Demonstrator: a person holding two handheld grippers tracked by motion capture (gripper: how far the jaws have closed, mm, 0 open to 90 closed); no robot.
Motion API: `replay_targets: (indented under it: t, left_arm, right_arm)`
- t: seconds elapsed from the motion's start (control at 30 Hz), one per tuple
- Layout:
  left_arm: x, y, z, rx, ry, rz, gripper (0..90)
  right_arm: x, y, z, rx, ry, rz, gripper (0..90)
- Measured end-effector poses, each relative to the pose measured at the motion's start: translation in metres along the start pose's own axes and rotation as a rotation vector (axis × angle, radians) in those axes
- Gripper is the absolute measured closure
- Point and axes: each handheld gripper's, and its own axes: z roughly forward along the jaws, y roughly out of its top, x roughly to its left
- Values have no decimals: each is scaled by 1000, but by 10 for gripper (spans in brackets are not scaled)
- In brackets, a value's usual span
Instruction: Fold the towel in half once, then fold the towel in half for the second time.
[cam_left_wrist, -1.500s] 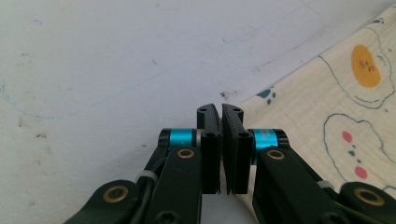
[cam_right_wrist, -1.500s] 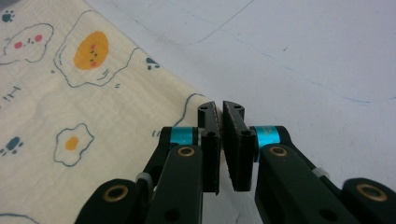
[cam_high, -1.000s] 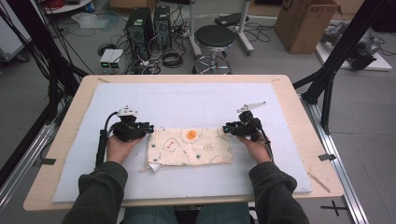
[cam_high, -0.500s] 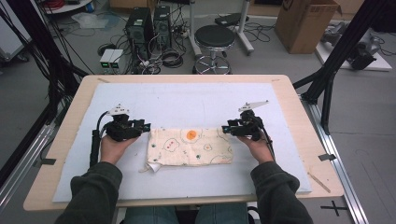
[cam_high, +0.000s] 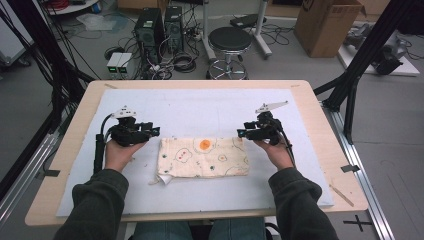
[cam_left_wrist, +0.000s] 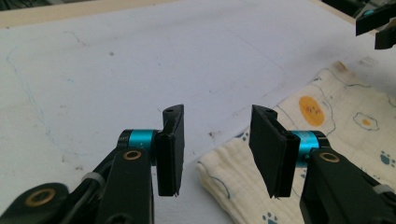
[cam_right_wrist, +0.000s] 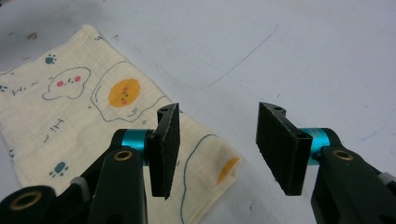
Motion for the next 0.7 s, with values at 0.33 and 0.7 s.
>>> replay_targets:
  t: [0.33, 0.7]
  left_arm:
    - [-2, -1, 7, 15, -12, 9, 542]
    - [-3, -6, 25, 67, -4, 6, 525]
  right_arm:
    - [-3, -1, 1, 3, -4, 0, 493]
    - [-5, -2, 14, 40, -8, 5, 501]
